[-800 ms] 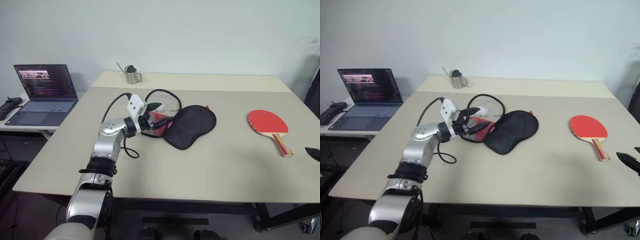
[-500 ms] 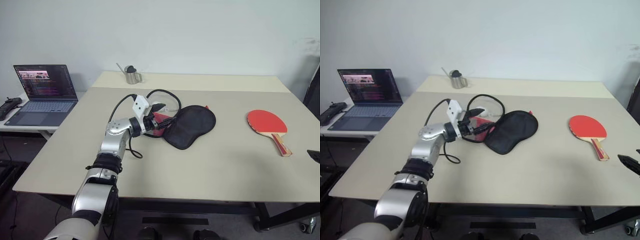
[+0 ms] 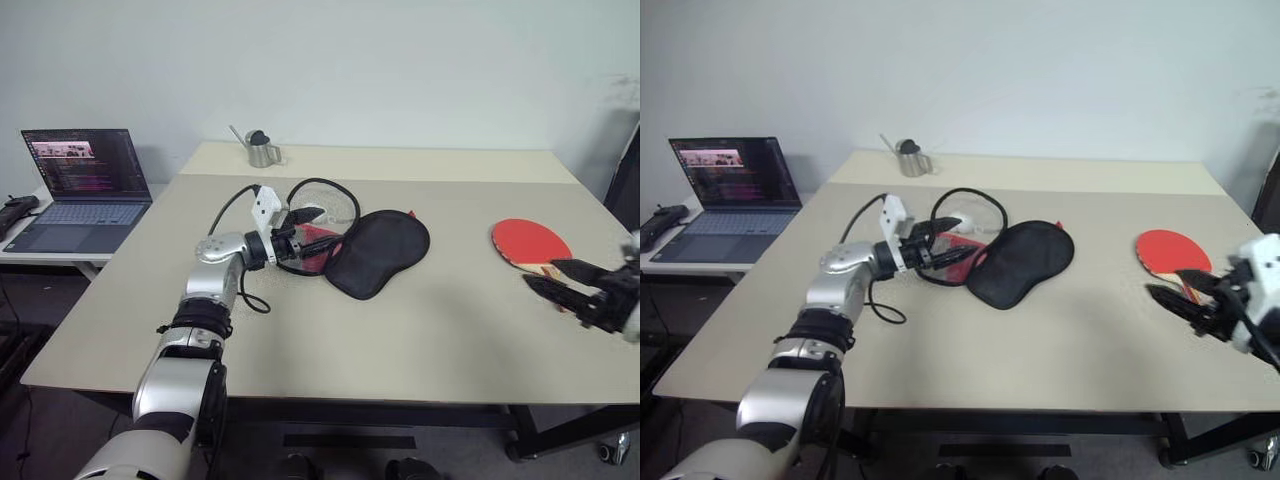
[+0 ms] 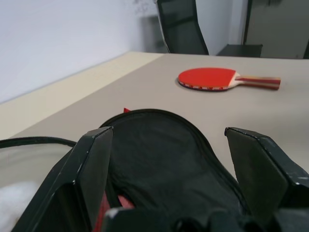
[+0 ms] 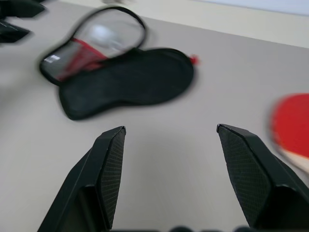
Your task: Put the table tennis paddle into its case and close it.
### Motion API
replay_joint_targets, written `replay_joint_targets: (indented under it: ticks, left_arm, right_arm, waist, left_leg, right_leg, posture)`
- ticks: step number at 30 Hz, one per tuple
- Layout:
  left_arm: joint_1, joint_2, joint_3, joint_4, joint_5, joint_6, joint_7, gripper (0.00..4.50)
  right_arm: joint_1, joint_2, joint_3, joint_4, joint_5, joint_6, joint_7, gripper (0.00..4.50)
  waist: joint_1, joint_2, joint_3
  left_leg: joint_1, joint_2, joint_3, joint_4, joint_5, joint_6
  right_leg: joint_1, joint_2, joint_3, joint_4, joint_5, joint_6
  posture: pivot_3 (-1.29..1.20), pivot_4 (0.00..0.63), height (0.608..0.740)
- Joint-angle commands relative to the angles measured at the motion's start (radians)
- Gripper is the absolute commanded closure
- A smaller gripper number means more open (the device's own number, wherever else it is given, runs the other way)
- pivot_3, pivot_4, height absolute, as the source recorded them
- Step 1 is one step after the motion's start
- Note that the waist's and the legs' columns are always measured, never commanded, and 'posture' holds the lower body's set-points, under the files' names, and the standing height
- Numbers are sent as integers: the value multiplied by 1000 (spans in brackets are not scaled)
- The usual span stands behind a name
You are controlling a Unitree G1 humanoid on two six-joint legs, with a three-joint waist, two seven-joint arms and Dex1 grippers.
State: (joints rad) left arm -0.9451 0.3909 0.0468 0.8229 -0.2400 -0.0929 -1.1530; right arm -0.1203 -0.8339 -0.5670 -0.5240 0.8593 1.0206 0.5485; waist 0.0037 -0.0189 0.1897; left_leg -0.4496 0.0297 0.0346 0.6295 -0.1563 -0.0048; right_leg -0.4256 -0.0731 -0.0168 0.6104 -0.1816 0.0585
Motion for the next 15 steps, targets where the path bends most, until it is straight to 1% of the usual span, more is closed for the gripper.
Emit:
replay_joint_targets:
  ticks: [1,5,9,15]
  left_arm:
    - [-9,22,-2,-9,-3,2,-50,453]
    - [-11,50,-11,40,31,-41,-77,453]
    - [-10,85,-28,98,88,-85,-46,453]
    - [-29,97,-17,134,100,-123,-44,453]
  right_arm:
    - [-93,49,87,-35,47,43,-94,1235]
    - [-216,176,219,-14,34,66,-221,1235]
    - [-353,327,378,102,-63,67,-337,1235]
    - [-471,476,473,302,-195,45,-441,1235]
  waist:
    - [-2,0,0]
    - [-4,0,0]
    - [-6,0,0]
    - [0,-1,0]
  left_leg:
    - [0,0,0,0,0,0]
    - [0,1,0,0,0,0]
    - [0,1,0,0,0,0]
    - [-3,1,0,-1,0,0]
  right_leg:
    - [0,0,0,0,0,0]
    - [0,0,-1,0,0,0]
    - [-1,0,-1,1,0,-1]
    - [-4,0,-2,1,2,-3]
  posture:
    - [0,150,740]
    - [0,150,740]
    - [0,150,740]
    - [0,150,740]
